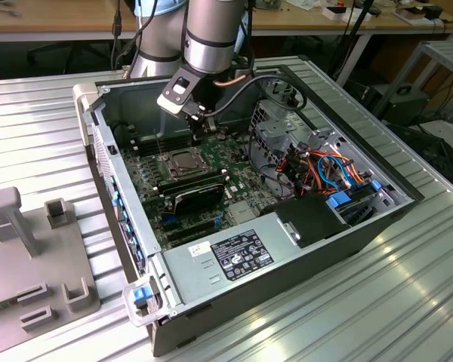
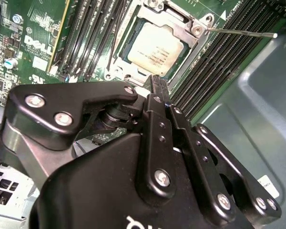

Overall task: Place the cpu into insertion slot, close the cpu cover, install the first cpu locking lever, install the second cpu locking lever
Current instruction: 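Install the first cpu locking lever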

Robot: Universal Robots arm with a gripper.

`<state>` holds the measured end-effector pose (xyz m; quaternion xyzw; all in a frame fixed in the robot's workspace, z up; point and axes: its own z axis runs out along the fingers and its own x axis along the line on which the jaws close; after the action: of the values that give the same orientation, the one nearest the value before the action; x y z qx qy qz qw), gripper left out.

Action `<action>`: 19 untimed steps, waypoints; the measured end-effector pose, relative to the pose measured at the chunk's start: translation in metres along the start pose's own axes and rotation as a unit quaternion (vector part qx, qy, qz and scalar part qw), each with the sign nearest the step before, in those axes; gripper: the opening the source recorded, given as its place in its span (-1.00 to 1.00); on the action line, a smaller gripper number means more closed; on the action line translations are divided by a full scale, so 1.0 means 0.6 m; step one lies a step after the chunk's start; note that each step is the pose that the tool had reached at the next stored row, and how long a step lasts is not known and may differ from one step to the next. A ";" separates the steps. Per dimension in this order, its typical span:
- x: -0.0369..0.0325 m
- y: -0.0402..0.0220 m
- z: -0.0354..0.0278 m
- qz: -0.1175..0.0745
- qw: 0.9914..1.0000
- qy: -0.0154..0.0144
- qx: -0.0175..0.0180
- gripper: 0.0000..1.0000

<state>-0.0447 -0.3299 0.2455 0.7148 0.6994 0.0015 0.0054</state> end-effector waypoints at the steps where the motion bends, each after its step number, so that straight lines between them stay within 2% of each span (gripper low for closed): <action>1: 0.000 0.000 0.001 0.000 1.000 0.000 0.000 -0.78; 13: 0.000 0.000 0.001 -0.001 1.000 0.000 0.000 -0.78; 16: 0.000 0.000 0.001 -0.014 1.000 0.000 0.001 -0.78; 17: 0.000 0.000 0.002 -0.026 1.000 0.000 0.001 -0.78; 18: 0.000 0.000 0.002 -0.044 0.999 0.000 0.001 -0.78; 19: 0.000 0.000 0.002 -0.052 0.999 0.001 0.001 -0.78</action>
<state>-0.0445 -0.3299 0.2445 0.6774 0.7356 0.0011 0.0046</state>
